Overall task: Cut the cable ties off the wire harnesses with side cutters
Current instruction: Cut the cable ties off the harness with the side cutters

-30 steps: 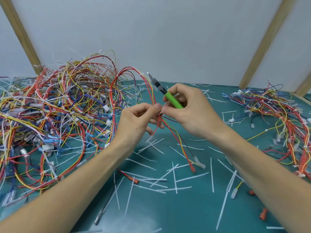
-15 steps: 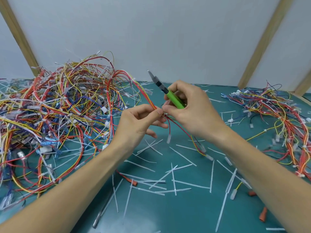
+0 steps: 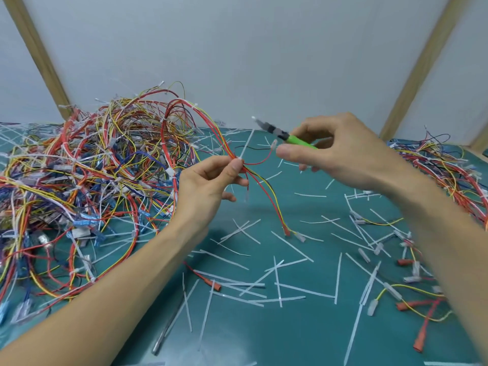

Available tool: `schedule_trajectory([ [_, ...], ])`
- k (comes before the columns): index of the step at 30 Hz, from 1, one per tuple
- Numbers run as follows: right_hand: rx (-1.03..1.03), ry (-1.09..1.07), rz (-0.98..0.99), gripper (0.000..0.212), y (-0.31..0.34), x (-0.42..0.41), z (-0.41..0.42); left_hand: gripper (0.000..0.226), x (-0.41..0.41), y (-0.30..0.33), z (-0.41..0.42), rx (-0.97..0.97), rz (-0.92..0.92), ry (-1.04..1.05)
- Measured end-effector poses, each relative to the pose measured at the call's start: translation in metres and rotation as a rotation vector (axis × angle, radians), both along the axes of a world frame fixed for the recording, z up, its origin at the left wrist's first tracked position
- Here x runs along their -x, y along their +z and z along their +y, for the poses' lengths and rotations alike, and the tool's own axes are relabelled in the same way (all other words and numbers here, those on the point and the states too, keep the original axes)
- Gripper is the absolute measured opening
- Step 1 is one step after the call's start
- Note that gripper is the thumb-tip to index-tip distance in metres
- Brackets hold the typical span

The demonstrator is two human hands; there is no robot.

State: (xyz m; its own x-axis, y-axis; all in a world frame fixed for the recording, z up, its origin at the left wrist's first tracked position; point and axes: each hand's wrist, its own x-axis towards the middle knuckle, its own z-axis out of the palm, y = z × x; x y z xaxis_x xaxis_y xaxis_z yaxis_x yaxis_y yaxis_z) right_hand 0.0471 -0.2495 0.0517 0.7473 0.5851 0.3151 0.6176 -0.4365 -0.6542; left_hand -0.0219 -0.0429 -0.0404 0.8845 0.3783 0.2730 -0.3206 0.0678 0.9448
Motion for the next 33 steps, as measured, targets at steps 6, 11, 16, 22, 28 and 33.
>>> schedule_trajectory([
  [6, 0.246, -0.038, -0.031, 0.031, -0.008, -0.007, -0.005, 0.009, 0.0, 0.001, 0.002, 0.039, 0.002, 0.041],
  [11, 0.229, -0.031, -0.019, 0.032, -0.018, -0.006, 0.004, 0.01, -0.001, 0.001, 0.002, 0.041, 0.014, 0.057],
  [16, 0.154, 0.06, 0.144, 0.03, -0.023, -0.007, 0.005, 0.015, 0.0, 0.0, -0.001, 0.025, 0.019, 0.023],
  [22, 0.149, 0.07, 0.192, 0.033, -0.026, -0.006, 0.009, 0.017, 0.001, 0.0, -0.002, 0.014, 0.025, 0.019],
  [28, 0.147, 0.073, 0.211, 0.036, -0.026, -0.003, 0.01, 0.014, 0.0, -0.002, -0.001, 0.004, 0.042, 0.026],
  [33, 0.172, 0.049, 0.18, 0.052, -0.024, 0.001, 0.01, 0.014, 0.0, -0.003, -0.001, 0.003, 0.055, 0.024],
])
